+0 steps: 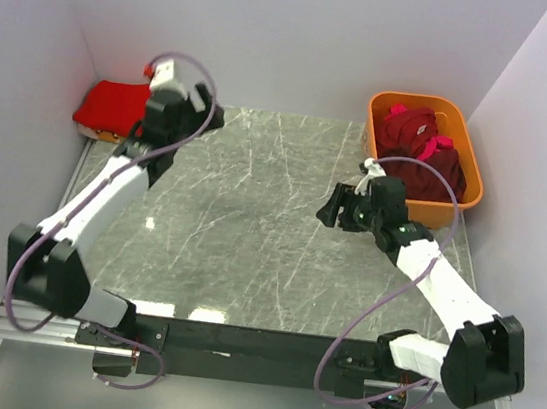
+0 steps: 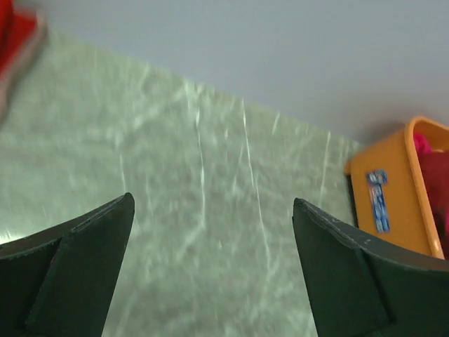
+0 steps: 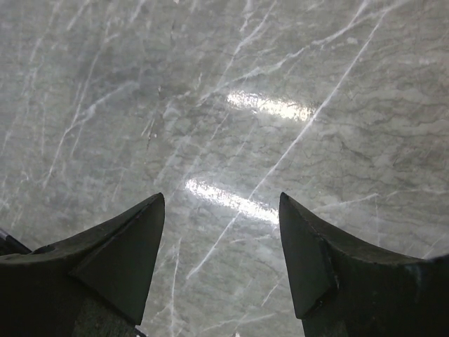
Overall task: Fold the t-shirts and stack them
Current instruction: Reset both grippers
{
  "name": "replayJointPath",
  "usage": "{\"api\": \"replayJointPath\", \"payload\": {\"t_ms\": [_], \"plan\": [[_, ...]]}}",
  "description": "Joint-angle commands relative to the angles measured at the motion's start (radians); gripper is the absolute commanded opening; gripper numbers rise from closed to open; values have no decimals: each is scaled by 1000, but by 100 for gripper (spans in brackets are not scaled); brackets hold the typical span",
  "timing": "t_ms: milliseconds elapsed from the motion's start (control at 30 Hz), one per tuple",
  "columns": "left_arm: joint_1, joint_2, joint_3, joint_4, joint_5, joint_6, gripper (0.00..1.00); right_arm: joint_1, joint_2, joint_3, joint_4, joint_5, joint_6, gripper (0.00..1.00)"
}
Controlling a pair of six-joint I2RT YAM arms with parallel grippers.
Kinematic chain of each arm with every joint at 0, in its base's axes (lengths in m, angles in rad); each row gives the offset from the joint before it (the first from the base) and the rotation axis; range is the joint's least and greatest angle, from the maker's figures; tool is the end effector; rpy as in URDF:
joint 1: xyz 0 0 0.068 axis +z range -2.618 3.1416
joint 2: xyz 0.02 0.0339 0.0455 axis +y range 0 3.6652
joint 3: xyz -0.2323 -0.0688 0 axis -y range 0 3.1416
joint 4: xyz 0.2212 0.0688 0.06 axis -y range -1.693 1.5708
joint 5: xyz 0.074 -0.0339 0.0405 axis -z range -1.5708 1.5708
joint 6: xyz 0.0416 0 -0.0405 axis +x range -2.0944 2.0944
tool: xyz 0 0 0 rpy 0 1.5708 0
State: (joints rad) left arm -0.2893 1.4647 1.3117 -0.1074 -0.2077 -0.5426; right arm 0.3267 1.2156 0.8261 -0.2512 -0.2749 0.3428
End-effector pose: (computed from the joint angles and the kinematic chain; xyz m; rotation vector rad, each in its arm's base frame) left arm 0.3226 -0.0871 0.3405 -0.3781 1.8044 -0.3954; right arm 0.2408 0.0935 0.2346 -0.1387 2.2627 0.6683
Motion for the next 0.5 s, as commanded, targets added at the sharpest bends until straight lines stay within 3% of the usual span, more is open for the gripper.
{"api": "replayJointPath", "payload": {"t_ms": [0, 167, 300, 467], "plan": [[-28, -90, -202, 40, 106, -200, 99, 0, -77, -60, 118, 9, 15, 73], [-120, -223, -426, -61, 14, -290, 99, 2, -148, -137, 193, 77, 73, 74], [-129, -375, -546, -121, -63, -318, 100, 0, -185, -196, 250, 72, 85, 73], [-131, -515, -650, -81, -122, -312, 99, 2, -212, -213, 291, 37, 108, 74]]}}
